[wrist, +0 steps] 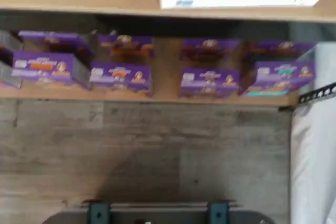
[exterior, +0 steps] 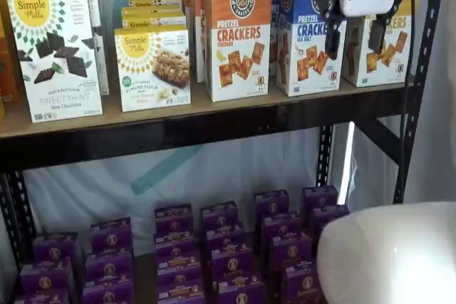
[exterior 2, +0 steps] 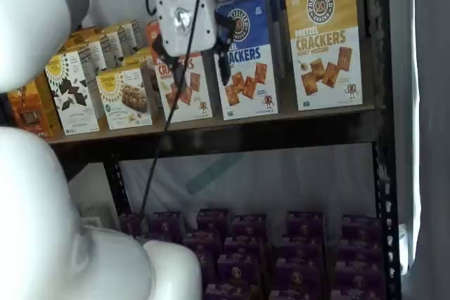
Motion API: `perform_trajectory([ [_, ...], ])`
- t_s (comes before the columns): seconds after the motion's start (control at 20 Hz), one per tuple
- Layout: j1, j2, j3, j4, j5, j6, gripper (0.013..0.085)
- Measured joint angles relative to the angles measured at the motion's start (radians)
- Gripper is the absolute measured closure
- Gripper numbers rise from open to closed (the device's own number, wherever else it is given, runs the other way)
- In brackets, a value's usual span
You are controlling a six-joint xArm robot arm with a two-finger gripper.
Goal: Retrieve the yellow and white box located on the top shelf, the sixth one from the left
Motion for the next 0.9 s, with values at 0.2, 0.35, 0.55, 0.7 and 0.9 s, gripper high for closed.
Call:
perform_trajectory([
  [0.2,-0.114,0.054,-0.021,0.001,-0.075,-0.11,0.013],
  [0.35,-0.196,0.104,-0.048,0.016,-0.123,-0.188,0.013],
  [0.55,-0.271,0.151,-0.076,0.039,-0.182,-0.258,0.013],
  [0.7,-0.324,0.195,-0.11,0.061,-0.212,-0.307,0.013],
  [0.9,-0.375,0.244,-0.153,0.082,-0.235,-0.355,0.013],
])
